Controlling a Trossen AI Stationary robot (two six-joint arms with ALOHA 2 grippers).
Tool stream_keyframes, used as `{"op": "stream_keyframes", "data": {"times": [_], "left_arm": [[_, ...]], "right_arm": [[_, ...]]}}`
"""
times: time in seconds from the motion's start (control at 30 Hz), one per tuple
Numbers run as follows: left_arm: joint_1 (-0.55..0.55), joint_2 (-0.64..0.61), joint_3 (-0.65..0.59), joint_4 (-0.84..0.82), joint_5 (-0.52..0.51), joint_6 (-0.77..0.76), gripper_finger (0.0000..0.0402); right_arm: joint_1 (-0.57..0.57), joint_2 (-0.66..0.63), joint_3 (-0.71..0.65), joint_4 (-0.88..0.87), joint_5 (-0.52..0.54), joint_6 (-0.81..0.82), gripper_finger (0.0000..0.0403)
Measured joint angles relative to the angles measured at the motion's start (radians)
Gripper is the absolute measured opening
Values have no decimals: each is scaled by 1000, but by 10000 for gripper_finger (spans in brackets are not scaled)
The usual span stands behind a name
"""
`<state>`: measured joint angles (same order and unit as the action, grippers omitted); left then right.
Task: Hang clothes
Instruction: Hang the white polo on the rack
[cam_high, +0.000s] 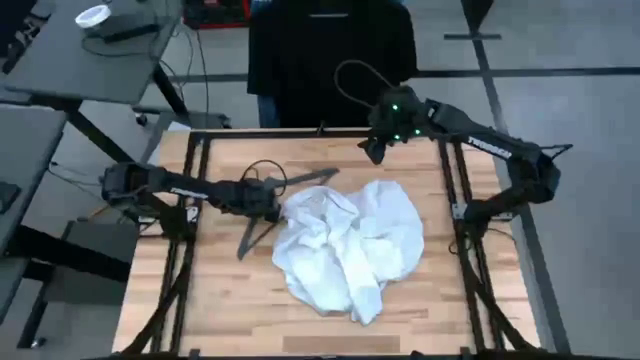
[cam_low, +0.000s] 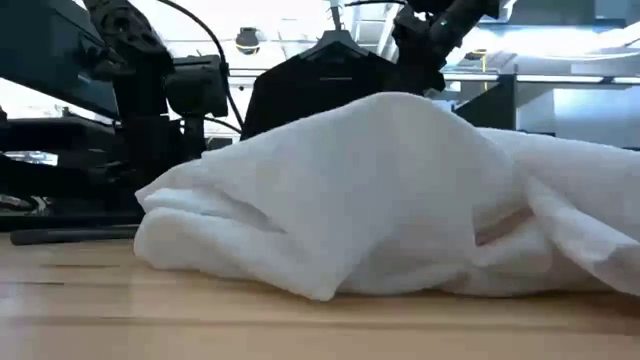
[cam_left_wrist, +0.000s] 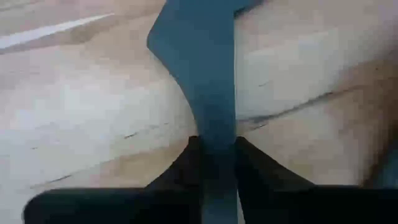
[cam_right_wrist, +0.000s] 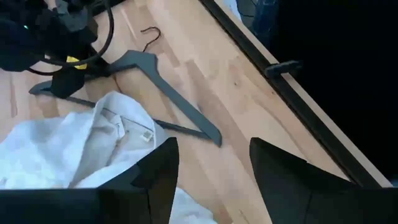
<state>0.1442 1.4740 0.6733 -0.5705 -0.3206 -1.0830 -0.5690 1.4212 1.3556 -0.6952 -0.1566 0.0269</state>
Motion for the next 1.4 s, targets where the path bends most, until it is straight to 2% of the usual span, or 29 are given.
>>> {"op": "stream_keyframes", "data": {"times": [0.1,0.17,0.47,0.63,0.8,0.93,1.07,1.17,1.27,1.4], "left_arm": [[0,1,37,-43,-10,81,36],[0,1,69,-79,-27,140,4],[3,1,258,-255,-135,391,4],[9,1,328,-331,-148,415,2],[14,-14,470,-418,-102,411,1],[42,-37,558,-475,-64,371,26],[68,-76,609,-523,38,335,73],[63,-123,613,-521,52,310,111],[43,-170,604,-508,-4,302,140],[-70,-231,548,-473,-217,217,154]], "right_arm": [[0,0,0,0,0,0,185],[0,0,0,0,0,0,185],[-3,0,0,25,0,0,185],[-3,0,0,32,-1,12,185],[-3,0,0,17,-1,26,185],[-8,0,0,16,-1,20,185],[-10,0,0,15,-2,19,185],[-14,0,0,16,-2,13,185],[-16,0,0,14,-2,2,185],[-16,0,0,14,-2,-5,185]]}}
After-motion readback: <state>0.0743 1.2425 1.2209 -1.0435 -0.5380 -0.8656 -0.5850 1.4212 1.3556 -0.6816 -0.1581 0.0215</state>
